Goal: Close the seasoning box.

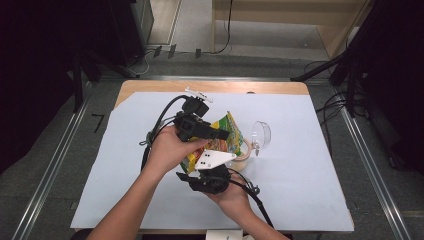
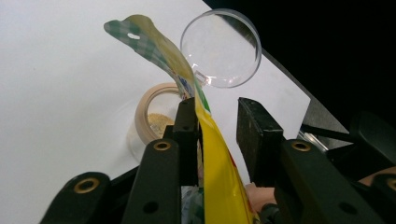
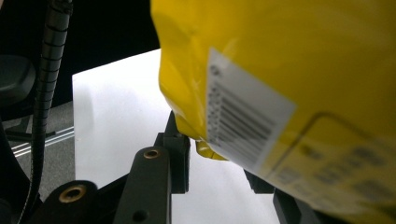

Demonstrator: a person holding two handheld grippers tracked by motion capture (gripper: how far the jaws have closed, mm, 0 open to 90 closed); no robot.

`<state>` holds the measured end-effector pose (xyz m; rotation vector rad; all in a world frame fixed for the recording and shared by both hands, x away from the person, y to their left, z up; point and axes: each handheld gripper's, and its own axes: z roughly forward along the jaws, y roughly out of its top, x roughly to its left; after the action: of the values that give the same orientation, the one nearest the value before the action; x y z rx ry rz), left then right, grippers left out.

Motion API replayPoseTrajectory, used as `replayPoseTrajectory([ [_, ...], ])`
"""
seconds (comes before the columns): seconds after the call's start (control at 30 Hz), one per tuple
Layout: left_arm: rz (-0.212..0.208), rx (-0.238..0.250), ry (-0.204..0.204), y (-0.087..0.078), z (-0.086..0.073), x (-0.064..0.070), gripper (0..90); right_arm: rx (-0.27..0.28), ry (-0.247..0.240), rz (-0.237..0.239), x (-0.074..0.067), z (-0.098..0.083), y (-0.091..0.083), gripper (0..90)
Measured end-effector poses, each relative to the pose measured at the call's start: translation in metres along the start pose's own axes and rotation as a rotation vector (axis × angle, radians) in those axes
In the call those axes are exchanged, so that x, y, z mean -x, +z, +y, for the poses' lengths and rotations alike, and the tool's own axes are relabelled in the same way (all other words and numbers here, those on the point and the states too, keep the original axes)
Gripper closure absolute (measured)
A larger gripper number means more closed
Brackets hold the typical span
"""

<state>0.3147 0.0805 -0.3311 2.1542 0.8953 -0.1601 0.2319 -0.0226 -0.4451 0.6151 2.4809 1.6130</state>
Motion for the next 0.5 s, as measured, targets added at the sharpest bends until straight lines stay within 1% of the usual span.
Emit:
replayPoseTrajectory([
  [0.07,0.001,-0.004,0.002,0.001,0.0,0.001,73.2,0.0,0.004,0.002,0.0,-0.001,0.0,67.9],
  [0.13,0.007,-0.004,0.016,0.001,0.0,0.003,74.4,0.0,-0.001,-0.003,0.0,-0.001,0.0,68.2],
  [0.23,0.028,0.001,0.038,0.001,0.001,0.007,75.3,0.004,-0.004,-0.005,0.001,-0.001,0.001,68.5],
  [0.3,0.034,-0.004,0.049,0.0,0.003,0.006,75.8,0.008,-0.001,-0.002,0.002,0.0,0.001,68.6],
  [0.37,0.029,-0.005,0.042,0.001,0.005,0.003,75.9,0.01,0.005,-0.003,0.003,0.001,0.001,68.6],
  [0.43,0.029,-0.011,0.035,0.002,0.009,0.001,76.0,0.009,0.023,0.001,0.005,0.004,0.001,68.6],
  [0.47,0.032,-0.019,0.04,0.001,0.012,-0.001,76.0,0.009,0.025,-0.001,0.006,0.005,0.002,68.6],
  [0.5,0.032,-0.014,0.041,0.001,0.014,-0.001,75.9,0.007,0.028,-0.002,0.007,0.007,0.001,68.7],
])
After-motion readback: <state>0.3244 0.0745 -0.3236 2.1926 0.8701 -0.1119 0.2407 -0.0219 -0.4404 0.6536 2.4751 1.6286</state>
